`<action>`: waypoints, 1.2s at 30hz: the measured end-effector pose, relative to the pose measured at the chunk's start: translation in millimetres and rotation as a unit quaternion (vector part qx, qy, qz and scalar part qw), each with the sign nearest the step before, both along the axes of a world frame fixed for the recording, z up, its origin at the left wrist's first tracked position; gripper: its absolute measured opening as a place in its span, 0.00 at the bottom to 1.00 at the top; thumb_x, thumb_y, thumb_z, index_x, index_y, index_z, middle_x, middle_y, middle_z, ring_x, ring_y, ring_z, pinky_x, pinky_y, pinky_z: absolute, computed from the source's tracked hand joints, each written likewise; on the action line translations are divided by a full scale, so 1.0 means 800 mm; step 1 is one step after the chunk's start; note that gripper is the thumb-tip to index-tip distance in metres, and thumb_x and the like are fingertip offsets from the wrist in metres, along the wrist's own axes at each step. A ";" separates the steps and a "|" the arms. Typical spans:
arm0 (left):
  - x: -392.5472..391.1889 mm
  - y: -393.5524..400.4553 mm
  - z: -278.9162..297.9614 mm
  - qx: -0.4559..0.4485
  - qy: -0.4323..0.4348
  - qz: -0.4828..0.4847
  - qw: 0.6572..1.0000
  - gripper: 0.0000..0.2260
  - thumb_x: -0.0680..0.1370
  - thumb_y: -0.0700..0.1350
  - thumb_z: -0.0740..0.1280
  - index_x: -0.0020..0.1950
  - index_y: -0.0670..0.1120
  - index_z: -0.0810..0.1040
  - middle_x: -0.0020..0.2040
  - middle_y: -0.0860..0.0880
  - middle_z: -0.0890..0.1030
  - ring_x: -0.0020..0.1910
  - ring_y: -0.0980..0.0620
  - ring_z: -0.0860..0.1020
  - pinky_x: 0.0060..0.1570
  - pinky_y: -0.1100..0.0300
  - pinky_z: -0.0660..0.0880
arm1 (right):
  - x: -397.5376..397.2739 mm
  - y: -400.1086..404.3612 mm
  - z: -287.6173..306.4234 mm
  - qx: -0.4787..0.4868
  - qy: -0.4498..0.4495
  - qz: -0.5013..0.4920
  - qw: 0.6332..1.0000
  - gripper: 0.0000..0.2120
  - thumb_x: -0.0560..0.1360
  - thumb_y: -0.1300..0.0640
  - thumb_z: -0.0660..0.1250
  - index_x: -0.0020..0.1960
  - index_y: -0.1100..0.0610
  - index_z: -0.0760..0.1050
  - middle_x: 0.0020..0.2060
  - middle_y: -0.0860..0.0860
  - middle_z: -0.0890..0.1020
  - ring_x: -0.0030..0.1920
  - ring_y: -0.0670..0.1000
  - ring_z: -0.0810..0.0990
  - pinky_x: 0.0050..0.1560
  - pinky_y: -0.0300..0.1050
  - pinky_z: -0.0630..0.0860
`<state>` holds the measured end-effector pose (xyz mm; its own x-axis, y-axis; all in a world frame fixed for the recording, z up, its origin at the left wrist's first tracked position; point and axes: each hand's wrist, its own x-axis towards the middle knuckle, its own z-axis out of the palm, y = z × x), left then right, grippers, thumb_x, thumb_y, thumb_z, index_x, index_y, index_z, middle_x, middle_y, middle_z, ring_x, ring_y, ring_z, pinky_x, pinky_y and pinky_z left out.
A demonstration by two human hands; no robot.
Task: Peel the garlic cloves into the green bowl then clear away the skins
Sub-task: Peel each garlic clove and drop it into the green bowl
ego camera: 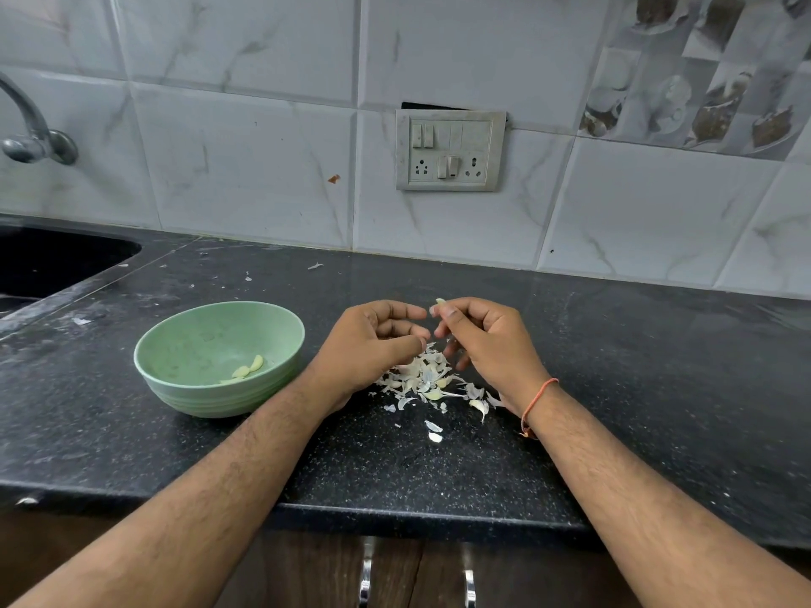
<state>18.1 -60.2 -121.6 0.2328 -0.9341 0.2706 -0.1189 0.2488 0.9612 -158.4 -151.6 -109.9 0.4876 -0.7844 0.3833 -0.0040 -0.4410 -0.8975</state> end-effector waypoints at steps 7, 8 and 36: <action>0.001 -0.002 -0.001 -0.064 -0.071 0.093 0.991 0.04 0.82 0.46 0.73 0.54 0.49 0.87 0.45 0.48 0.89 0.45 0.44 0.86 0.46 0.50 0.85 | 0.001 0.001 -0.004 -0.075 0.075 -0.020 0.994 0.08 0.83 0.53 0.70 0.47 0.49 0.85 0.36 0.51 0.86 0.33 0.49 0.82 0.34 0.44 0.77; 0.003 -0.002 -0.003 -0.075 -0.097 0.097 0.988 0.04 0.81 0.48 0.75 0.54 0.51 0.88 0.45 0.50 0.89 0.45 0.45 0.87 0.47 0.48 0.86 | 0.001 0.001 -0.006 -0.098 0.091 -0.022 0.991 0.08 0.83 0.52 0.70 0.46 0.48 0.85 0.36 0.51 0.85 0.33 0.51 0.82 0.35 0.46 0.78; -0.005 0.006 0.000 -0.053 -0.252 0.175 0.950 0.03 0.74 0.46 0.79 0.47 0.52 0.90 0.38 0.60 0.87 0.37 0.60 0.84 0.40 0.69 0.79 | -0.001 0.008 -0.009 -0.310 0.178 -0.067 0.931 0.05 0.81 0.50 0.71 0.50 0.47 0.86 0.38 0.40 0.85 0.40 0.44 0.83 0.42 0.48 0.81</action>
<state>13.9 -55.1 -121.6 0.3395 -0.7850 0.5183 -0.6502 0.2023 0.7323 -158.9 -145.3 -117.1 0.5848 -0.5290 0.6150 -0.3450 -0.8483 -0.4016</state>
